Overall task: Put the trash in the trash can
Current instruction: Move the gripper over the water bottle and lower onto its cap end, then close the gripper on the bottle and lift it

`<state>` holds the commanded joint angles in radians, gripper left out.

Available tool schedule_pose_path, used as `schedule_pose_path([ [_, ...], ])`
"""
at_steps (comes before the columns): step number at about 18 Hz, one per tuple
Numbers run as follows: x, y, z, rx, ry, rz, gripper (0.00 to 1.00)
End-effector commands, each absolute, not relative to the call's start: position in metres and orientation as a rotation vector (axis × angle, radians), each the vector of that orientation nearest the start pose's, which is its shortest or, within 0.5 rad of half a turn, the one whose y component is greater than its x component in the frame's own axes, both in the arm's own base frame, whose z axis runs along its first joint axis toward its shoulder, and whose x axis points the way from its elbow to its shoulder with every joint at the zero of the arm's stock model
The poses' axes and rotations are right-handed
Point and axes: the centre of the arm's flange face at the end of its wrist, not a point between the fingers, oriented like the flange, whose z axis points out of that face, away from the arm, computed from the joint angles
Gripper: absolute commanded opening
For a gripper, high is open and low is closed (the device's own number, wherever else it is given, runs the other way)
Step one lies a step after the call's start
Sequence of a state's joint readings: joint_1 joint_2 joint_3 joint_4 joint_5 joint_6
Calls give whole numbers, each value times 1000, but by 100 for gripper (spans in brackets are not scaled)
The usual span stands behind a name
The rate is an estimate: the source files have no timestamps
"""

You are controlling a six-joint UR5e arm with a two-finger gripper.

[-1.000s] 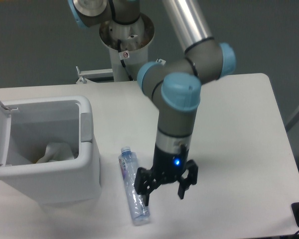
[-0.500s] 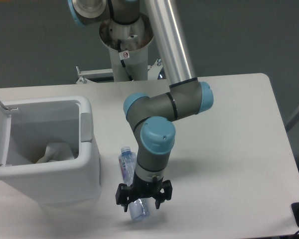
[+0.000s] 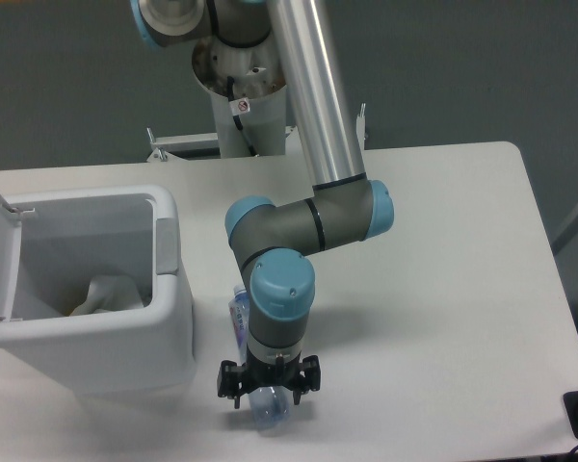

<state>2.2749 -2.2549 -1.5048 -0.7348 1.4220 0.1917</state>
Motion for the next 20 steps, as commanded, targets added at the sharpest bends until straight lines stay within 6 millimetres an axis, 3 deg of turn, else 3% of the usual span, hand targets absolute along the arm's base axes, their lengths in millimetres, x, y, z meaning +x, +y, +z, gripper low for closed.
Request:
schedule_pose_path([
  [2, -345, 634, 189, -2798, -710, -46, 94],
  [6, -346, 634, 190, -2797, -708, -35, 60],
  [9, -346, 633, 192, -2795, -710, -34, 46],
  [14, -347, 633, 203, -2778, -704, -21, 45],
  [16, -353, 633, 232, -2736, -697, 6, 45],
  [20, -397, 625, 331, -2510, -703, 62, 46],
])
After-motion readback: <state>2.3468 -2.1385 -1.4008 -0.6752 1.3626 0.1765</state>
